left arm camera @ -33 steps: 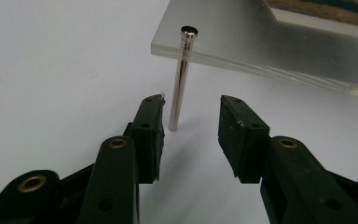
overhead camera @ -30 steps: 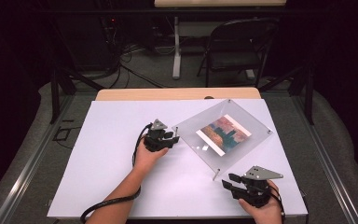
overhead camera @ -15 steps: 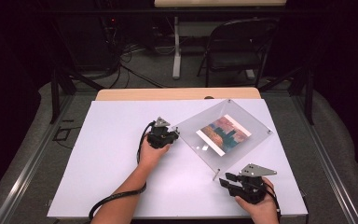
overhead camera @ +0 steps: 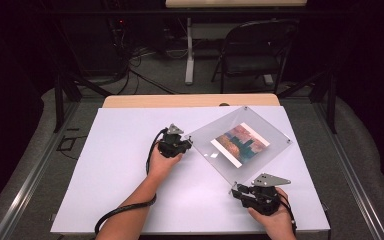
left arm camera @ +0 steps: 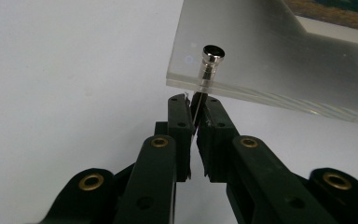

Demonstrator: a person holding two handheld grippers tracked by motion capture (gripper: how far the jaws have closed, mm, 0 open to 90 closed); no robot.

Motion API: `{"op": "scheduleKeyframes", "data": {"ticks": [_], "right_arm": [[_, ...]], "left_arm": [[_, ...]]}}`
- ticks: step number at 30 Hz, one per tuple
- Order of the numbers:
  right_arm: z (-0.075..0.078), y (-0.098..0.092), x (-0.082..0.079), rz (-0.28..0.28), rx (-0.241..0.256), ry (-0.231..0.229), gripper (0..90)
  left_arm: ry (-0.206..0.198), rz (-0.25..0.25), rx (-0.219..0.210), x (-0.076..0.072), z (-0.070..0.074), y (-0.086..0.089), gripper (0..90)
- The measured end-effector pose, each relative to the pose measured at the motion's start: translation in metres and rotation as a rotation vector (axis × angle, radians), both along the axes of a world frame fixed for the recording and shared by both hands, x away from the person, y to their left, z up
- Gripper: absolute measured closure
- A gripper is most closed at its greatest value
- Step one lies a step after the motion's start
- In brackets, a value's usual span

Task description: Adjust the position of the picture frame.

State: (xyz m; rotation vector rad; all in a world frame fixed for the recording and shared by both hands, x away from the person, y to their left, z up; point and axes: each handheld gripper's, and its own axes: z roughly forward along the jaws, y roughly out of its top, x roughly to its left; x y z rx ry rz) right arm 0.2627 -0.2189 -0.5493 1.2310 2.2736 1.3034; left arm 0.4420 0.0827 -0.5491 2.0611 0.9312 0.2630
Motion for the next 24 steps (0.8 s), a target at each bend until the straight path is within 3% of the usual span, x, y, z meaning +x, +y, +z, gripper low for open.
{"op": "scheduleKeyframes", "data": {"ticks": [8,12,16,20,24], "right_arm": [[-0.001,0.001,0.002,-0.014,0.018,0.008,72.2],[0.000,-0.001,0.003,-0.010,0.045,0.037,84.6],[0.004,-0.001,0.000,-0.009,0.025,0.006,85.3],[0.009,-0.004,-0.002,-0.014,0.046,-0.008,85.4],[0.012,-0.006,-0.003,-0.014,0.046,-0.015,85.5]], "left_arm": [[0.019,0.002,-0.020,-0.002,0.001,0.000,83.3],[0.024,-0.003,-0.020,-0.003,0.002,0.001,83.3],[0.012,-0.024,-0.019,-0.005,0.005,0.002,83.6],[-0.016,-0.044,-0.016,-0.010,0.013,0.004,84.1],[-0.019,-0.052,-0.013,-0.014,0.017,0.006,84.3]]}}
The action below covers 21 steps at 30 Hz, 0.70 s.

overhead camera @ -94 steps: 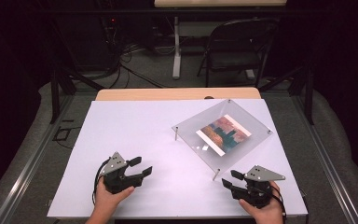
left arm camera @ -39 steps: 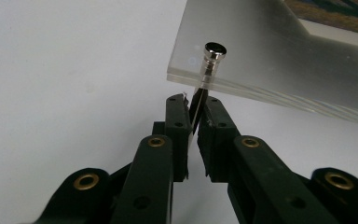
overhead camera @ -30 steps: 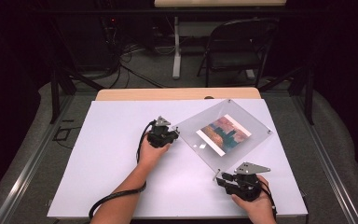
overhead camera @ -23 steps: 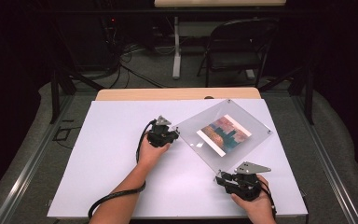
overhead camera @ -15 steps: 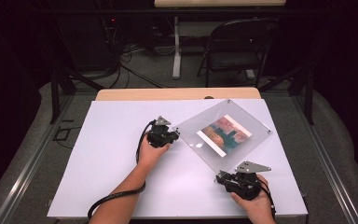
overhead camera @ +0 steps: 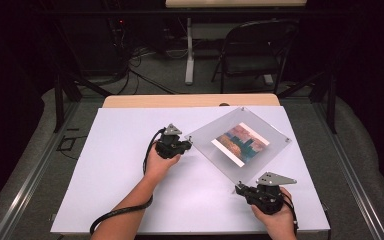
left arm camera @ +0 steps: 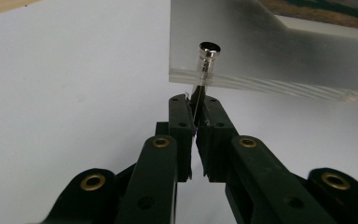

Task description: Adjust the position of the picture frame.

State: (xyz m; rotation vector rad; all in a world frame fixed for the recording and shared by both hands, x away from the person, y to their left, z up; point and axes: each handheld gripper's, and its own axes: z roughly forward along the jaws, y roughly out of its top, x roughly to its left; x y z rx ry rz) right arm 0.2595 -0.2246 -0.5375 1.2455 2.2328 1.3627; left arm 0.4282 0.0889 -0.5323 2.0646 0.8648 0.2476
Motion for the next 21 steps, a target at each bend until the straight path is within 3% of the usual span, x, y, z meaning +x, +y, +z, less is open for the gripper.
{"op": "scheduleKeyframes", "data": {"ticks": [7,21], "right_arm": [[0.008,-0.005,-0.001,-0.022,0.005,-0.012,85.4],[0.015,-0.013,0.007,-0.049,0.036,-0.023,85.5]], "left_arm": [[-0.015,-0.029,-0.003,-0.014,0.008,0.012,85.2],[0.011,-0.045,-0.052,-0.055,0.013,0.042,85.6]]}}
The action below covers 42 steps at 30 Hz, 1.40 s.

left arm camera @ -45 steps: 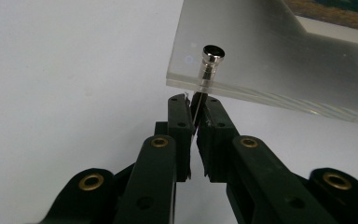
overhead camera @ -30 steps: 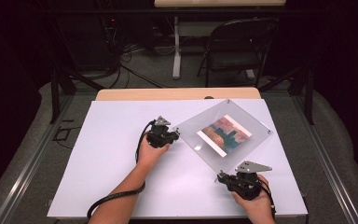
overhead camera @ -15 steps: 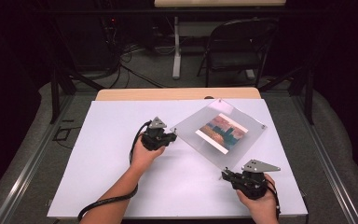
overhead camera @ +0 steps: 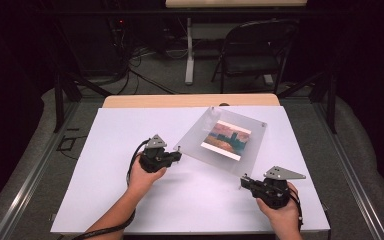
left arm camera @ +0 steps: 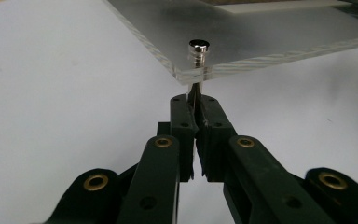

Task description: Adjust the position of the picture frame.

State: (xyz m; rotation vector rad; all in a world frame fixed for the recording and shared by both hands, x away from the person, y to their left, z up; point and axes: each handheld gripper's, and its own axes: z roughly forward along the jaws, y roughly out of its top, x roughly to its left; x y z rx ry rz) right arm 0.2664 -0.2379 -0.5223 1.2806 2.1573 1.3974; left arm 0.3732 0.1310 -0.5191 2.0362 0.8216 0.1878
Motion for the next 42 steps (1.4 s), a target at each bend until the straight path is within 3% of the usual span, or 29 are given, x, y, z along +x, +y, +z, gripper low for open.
{"op": "scheduleKeyframes", "data": {"ticks": [16,19,31,35,42], "right_arm": [[-0.001,0.003,0.031,-0.008,0.001,0.015,85.7],[-0.002,0.008,0.035,0.000,-0.007,0.016,85.7],[-0.003,0.033,0.050,0.055,-0.045,0.005,85.7],[-0.003,0.038,0.053,0.061,-0.042,0.001,85.7],[-0.003,0.040,0.065,0.026,-0.032,-0.002,85.7]], "left_arm": [[0.005,0.011,-0.024,-0.049,0.006,0.024,85.6],[0.016,0.027,-0.022,-0.051,0.003,0.029,85.5],[0.060,0.084,-0.028,-0.046,-0.010,0.049,85.5],[0.052,0.109,-0.036,-0.041,-0.010,0.054,85.5],[0.061,0.129,-0.048,-0.032,-0.011,0.053,85.4]]}}
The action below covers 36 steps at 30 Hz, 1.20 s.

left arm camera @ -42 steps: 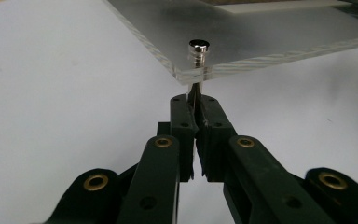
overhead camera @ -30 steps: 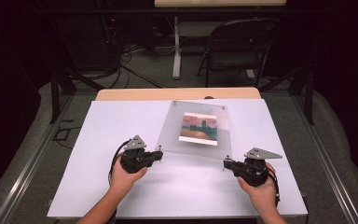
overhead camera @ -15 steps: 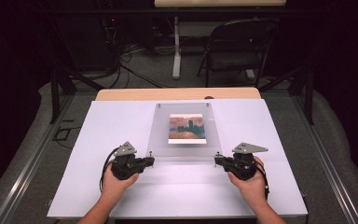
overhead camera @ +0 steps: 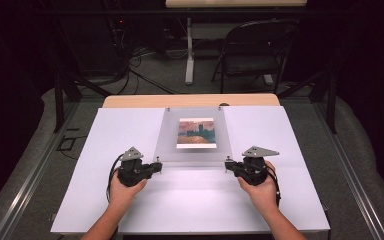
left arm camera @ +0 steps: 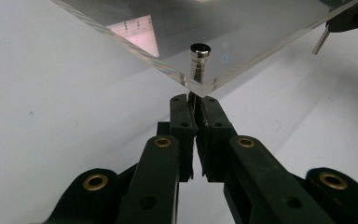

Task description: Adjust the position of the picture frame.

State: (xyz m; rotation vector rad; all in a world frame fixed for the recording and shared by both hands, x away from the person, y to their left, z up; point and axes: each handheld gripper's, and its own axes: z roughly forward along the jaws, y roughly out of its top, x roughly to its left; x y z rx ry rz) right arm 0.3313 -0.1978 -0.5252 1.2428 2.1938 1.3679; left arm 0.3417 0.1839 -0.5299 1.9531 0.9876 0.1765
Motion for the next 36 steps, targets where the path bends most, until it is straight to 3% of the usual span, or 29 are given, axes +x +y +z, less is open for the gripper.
{"op": "scheduleKeyframes", "data": {"ticks": [20,36], "right_arm": [[-0.004,-0.003,0.013,-0.026,-0.017,0.015,85.5],[-0.016,0.002,0.012,-0.017,-0.050,0.031,85.2]], "left_arm": [[0.012,0.008,0.007,0.012,-0.006,-0.007,85.1],[0.033,0.020,0.054,0.013,-0.017,-0.006,84.5]]}}
